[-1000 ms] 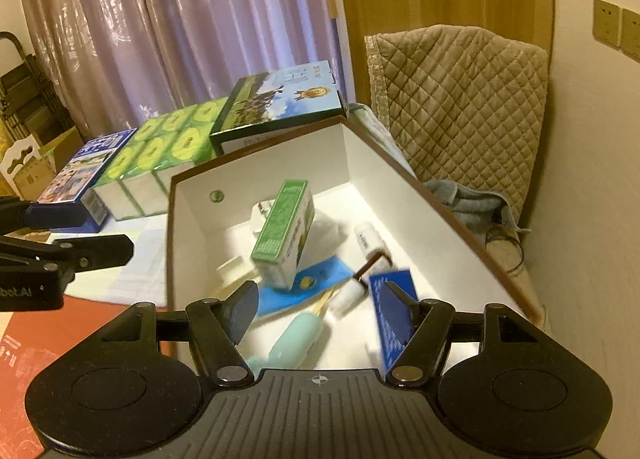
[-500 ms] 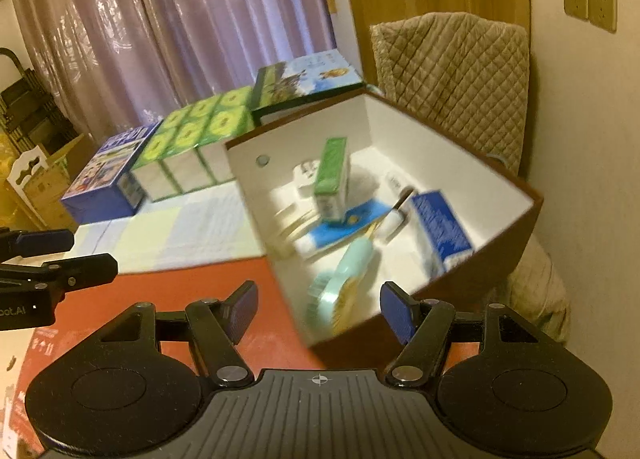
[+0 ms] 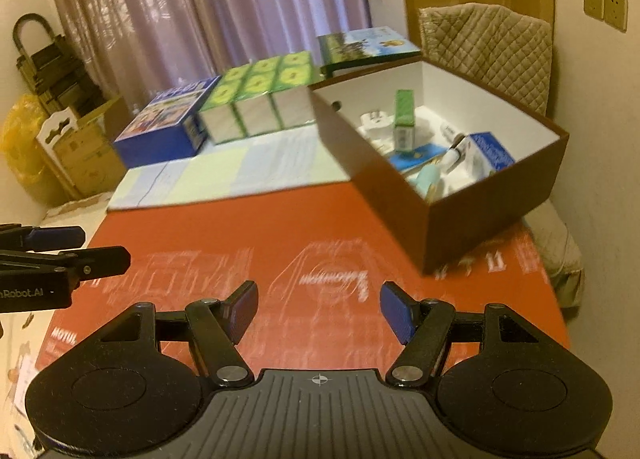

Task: Organize rigid objects

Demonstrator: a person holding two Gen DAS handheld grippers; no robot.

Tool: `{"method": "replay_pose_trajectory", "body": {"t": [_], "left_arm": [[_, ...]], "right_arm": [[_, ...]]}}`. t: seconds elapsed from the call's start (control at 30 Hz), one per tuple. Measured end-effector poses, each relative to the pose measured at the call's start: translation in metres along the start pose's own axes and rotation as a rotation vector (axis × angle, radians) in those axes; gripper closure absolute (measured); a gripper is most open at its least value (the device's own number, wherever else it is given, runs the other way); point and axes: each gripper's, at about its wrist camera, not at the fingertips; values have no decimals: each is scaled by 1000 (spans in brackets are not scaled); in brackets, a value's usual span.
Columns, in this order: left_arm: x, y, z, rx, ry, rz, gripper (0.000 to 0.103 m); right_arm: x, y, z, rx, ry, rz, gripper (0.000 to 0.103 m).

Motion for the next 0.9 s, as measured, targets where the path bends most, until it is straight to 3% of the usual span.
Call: {"method": "replay_pose_trajectory", "body": {"t": [0.37, 0.9], "left_arm": [[-73, 43, -19, 6, 34, -14, 31], [-117, 65, -32, 21, 89, -45, 31]], "right_arm": [[-58, 20, -48, 20, 14, -14, 38], [-96, 32, -88, 56, 62, -36, 38]]}}
Point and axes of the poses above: each gripper's, at about its wrist camera, not at the fingertips, and y roughly against the way its jaws point, z to its right, x to its top, and after that the axes turned 10 degrees about -z, right-handed
